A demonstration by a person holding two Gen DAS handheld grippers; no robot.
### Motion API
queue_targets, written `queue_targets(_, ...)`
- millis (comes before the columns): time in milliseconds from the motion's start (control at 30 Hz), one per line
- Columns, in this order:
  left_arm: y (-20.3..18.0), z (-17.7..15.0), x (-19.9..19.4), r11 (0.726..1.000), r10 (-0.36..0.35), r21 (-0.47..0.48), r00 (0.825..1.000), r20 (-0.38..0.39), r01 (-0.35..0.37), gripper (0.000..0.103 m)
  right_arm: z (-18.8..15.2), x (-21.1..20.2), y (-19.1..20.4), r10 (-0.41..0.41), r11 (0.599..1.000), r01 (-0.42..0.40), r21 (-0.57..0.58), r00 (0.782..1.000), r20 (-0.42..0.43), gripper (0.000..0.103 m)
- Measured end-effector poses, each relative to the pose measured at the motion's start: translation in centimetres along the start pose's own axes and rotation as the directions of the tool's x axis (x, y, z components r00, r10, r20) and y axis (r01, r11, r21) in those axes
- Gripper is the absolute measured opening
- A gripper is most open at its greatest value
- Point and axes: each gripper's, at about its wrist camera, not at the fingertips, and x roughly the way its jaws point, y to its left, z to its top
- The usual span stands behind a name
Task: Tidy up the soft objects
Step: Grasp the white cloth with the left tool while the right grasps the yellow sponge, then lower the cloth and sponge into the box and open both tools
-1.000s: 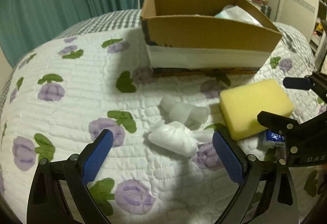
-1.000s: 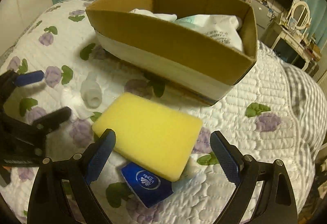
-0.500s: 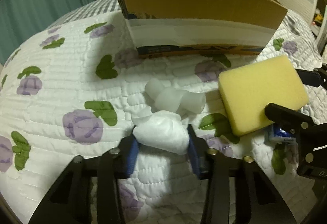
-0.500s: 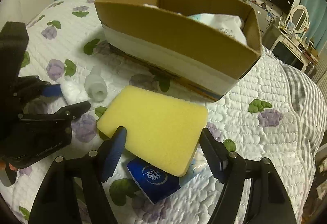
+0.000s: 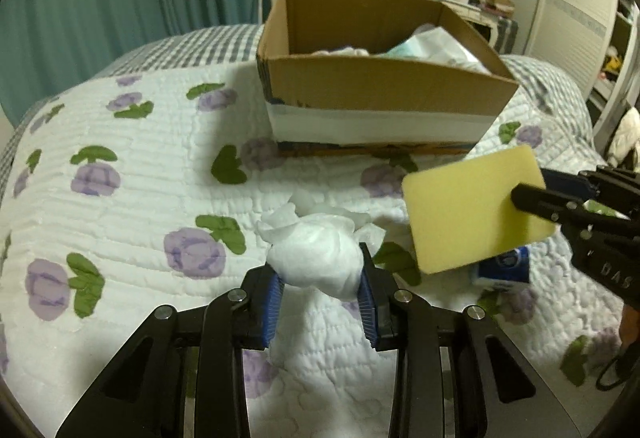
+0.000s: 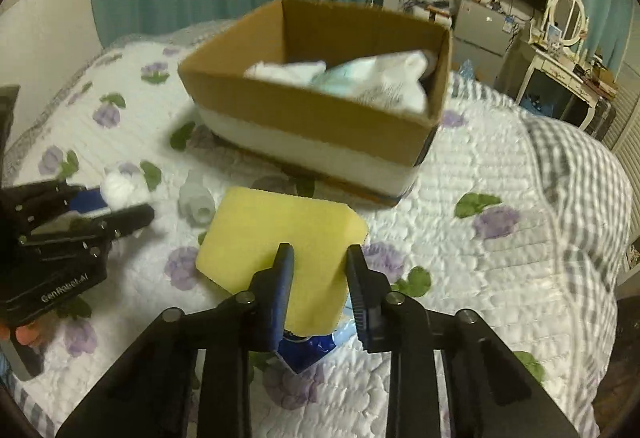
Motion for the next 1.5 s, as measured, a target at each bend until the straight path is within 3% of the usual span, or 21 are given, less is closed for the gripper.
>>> queue_targets(333,-0.2,3.0,-6.0,1.0,-0.021,-0.014,0.994,0.104,0.022,0.032,2.7,-7.6,-1.1,-0.027,1.0,0.025,0.017,0.991,0.132,0.025)
queue_targets(533,-0.5,8.1,-10.0,1.0,-0.021,0.007,0.975,0.221,0.02,0.032,7.0,-12.0,-2.1,-0.051,0.999,0.048,0.019,0.97,0.238,0.025)
queue_targets(667,-0.7,11.6,-10.3,0.999,-0.016,0.035,0.964,0.264,0.007,0.032,10.4,-12.9,-2.7,-0.061,0.998,0.056,0.024,0.955,0.289,0.025)
queue_targets(800,-1.2,14.3,-8.9,0.998,-0.001,0.066,0.957,0.29,-0.019,0.032,13.2,-11.3,-3.4,-0.062,0.998,0.056,0.027,0.952,0.301,0.025)
queue_targets(1133,-1.3,18.5,0.8,0.997,-0.016,0.071,0.972,0.236,-0.001,0.032,17.9,-1.2,-5.9,-0.004,0.998,-0.012,0.069,0.972,0.236,0.025)
queue_targets(1333,-1.4,18.7,5.7,0.996,-0.02,0.087,0.984,0.178,0.004,0.032,17.7,5.3,-7.6,0.032,0.995,-0.046,0.089,0.987,0.155,0.025)
queue_targets(1500,-1.8,18.7,7.7,0.995,-0.035,0.097,0.987,0.156,0.02,0.038,17.0,7.3,-8.6,0.046,0.993,-0.062,0.099,0.987,0.152,0.03)
